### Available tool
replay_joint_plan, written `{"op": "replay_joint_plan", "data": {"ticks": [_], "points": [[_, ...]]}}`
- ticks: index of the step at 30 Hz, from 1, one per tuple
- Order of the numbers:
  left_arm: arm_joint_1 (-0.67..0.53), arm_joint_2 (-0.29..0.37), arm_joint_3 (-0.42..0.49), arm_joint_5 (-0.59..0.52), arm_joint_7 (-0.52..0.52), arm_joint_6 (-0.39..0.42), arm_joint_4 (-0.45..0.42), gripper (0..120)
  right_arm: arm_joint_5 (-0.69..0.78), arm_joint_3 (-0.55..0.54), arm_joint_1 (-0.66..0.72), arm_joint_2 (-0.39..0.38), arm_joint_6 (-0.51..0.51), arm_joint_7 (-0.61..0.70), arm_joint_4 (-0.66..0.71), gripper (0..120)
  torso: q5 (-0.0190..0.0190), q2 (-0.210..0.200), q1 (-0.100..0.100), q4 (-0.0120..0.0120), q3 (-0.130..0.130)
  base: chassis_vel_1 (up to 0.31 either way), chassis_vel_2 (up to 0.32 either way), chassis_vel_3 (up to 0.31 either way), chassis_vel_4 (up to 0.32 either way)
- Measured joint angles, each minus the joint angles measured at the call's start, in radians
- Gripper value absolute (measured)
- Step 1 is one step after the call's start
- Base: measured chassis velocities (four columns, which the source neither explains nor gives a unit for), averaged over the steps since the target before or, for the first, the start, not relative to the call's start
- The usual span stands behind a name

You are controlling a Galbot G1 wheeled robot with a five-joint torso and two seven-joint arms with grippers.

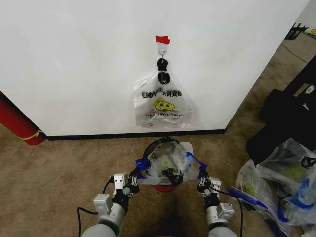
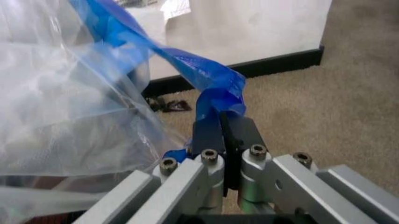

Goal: Pick up the garbage bag from the wall and place it over the trash bin.

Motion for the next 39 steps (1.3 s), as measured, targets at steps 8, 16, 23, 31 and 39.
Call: {"op": "replay_joint_plan", "data": {"ticks": [8, 16, 23, 31, 39], "points": [[0.020, 0.021, 0.003, 0.044, 0.020, -0.001, 0.056, 0, 0.005, -0.011, 0.054, -0.002, -0.021, 0.006, -0.070, 0, -0.0002, 0.000, 0.000, -0.0001, 0.000, 0.000, 0.000, 0.000, 0.000], [-0.044, 0.013, 0.038, 0.070, 0.024, 0.006, 0.121, 0, 0.040, -0.019, 0.116, -0.005, -0.054, 0.022, -0.116, 0, 0.0000, 0.000, 0.000, -0.0001, 0.000, 0.000, 0.000, 0.000, 0.000], [-0.108, -0.022, 0.076, 0.090, 0.022, 0.030, 0.178, 0, 0.041, -0.024, 0.152, -0.014, -0.078, 0.023, -0.149, 0, 0.0000, 0.000, 0.000, -0.0001, 0.000, 0.000, 0.000, 0.000, 0.000], [-0.139, -0.051, 0.085, 0.128, 0.016, 0.049, 0.242, 0, 0.037, -0.031, 0.194, -0.003, -0.075, 0.023, -0.193, 0, 0.0000, 0.000, 0.000, 0.0000, 0.000, 0.000, 0.000, 0.000, 0.000], [-0.137, -0.066, 0.084, 0.159, 0.028, 0.049, 0.272, 0, 0.016, -0.031, 0.193, -0.002, -0.074, 0.025, -0.200, 0, 0.0000, 0.000, 0.000, -0.0001, 0.000, 0.000, 0.000, 0.000, 0.000]]}}
